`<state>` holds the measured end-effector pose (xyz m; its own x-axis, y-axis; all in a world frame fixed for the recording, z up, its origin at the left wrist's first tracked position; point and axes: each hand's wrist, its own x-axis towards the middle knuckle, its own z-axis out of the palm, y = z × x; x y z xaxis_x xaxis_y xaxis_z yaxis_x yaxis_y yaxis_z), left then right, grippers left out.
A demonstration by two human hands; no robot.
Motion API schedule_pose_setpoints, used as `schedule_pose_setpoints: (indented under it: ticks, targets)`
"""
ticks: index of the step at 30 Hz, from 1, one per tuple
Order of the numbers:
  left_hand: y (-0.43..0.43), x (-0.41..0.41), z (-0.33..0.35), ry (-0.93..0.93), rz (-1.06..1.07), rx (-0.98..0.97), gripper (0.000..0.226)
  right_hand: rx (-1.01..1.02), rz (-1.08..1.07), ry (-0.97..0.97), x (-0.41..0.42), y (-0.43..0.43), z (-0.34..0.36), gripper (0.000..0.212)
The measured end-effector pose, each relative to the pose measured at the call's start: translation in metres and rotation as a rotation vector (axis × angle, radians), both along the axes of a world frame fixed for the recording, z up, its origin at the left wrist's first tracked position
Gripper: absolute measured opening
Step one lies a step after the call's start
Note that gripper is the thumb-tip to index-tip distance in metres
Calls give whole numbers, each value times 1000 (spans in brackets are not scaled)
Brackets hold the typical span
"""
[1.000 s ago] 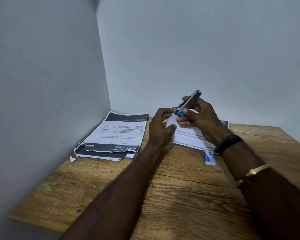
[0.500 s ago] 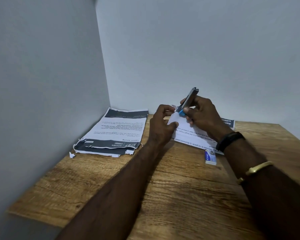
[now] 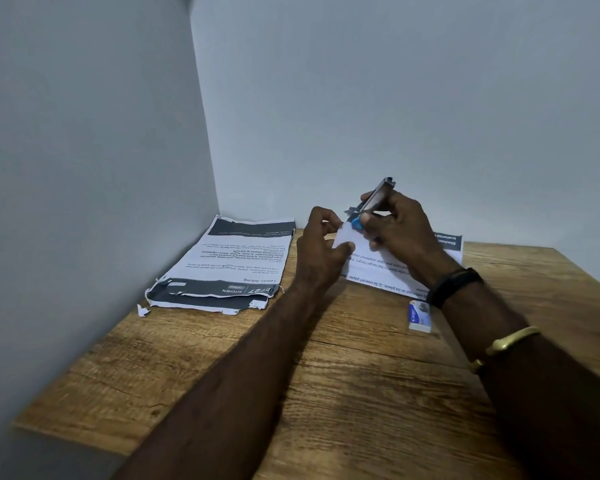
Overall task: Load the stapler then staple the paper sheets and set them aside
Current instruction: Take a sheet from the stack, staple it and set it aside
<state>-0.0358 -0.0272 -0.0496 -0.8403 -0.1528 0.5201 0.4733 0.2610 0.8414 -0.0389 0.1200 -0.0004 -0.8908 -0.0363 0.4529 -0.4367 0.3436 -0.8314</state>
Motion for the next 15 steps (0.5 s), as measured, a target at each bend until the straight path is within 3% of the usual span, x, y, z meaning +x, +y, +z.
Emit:
schedule_pose_setpoints:
  ticks: [4,15]
  targets:
    - [-1,-6,-2,11,65,-14,12,-21,-111,54,6,0,8,25]
    - [-8,-8,0,-66,196,154,43,656,-141,-401,33,10,6,28]
